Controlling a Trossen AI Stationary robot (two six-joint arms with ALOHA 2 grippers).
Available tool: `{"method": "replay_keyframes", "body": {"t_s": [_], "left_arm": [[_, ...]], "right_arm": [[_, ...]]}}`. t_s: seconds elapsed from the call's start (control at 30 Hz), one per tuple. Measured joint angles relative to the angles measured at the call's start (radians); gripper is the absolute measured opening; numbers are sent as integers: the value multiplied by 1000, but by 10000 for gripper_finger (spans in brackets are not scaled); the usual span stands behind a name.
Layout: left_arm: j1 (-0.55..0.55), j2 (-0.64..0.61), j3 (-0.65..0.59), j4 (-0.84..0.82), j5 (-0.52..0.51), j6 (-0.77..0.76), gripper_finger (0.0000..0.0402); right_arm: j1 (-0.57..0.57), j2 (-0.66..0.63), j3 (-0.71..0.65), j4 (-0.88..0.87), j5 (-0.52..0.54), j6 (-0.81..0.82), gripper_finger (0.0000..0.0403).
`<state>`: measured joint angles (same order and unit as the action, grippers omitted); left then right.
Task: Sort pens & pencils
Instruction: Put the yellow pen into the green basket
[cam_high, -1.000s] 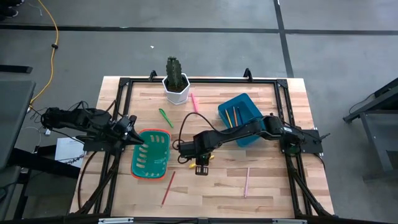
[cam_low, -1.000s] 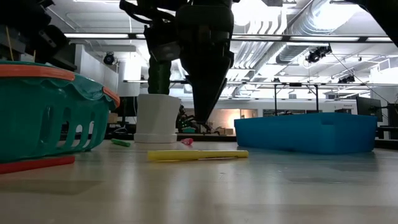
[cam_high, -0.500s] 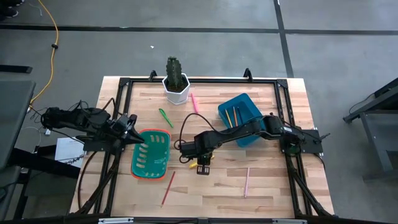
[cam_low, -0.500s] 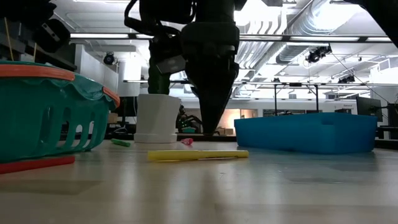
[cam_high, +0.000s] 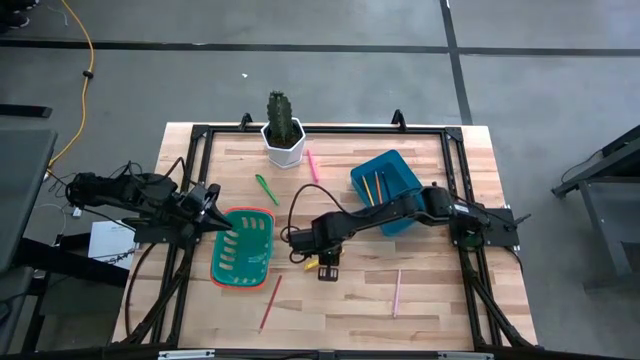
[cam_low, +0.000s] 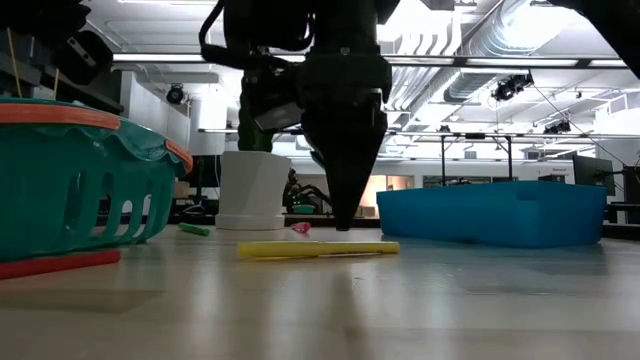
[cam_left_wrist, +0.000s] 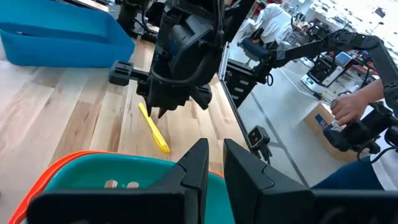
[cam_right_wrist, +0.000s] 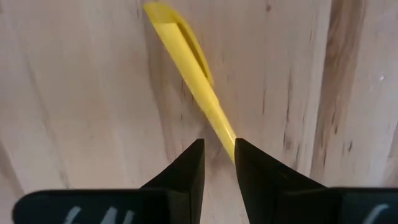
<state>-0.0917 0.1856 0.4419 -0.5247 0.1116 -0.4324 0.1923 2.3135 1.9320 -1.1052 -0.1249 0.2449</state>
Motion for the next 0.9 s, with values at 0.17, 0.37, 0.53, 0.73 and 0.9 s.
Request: {"method": "replay_keyframes", "body": {"t_s": [0.17, 0.37, 0.53, 0.73, 0.9], "left_arm": [[0, 0, 0, 0, 0, -1, 37], [0, 0, 0, -1, 0, -1, 37], [0, 0, 0, 0, 0, -1, 37], [0, 0, 0, 0, 0, -1, 37], [0, 0, 0, 0, 0, 0, 37]], "right_arm": [[5, 0, 0, -7, 13, -18, 81], [-3, 0, 0, -5, 46, -17, 81], [-12, 0, 0, -5, 45, -18, 81], [-9, 0, 0, -5, 22, -38, 81], [-9, 0, 0, 3, 15, -44, 81]]}}
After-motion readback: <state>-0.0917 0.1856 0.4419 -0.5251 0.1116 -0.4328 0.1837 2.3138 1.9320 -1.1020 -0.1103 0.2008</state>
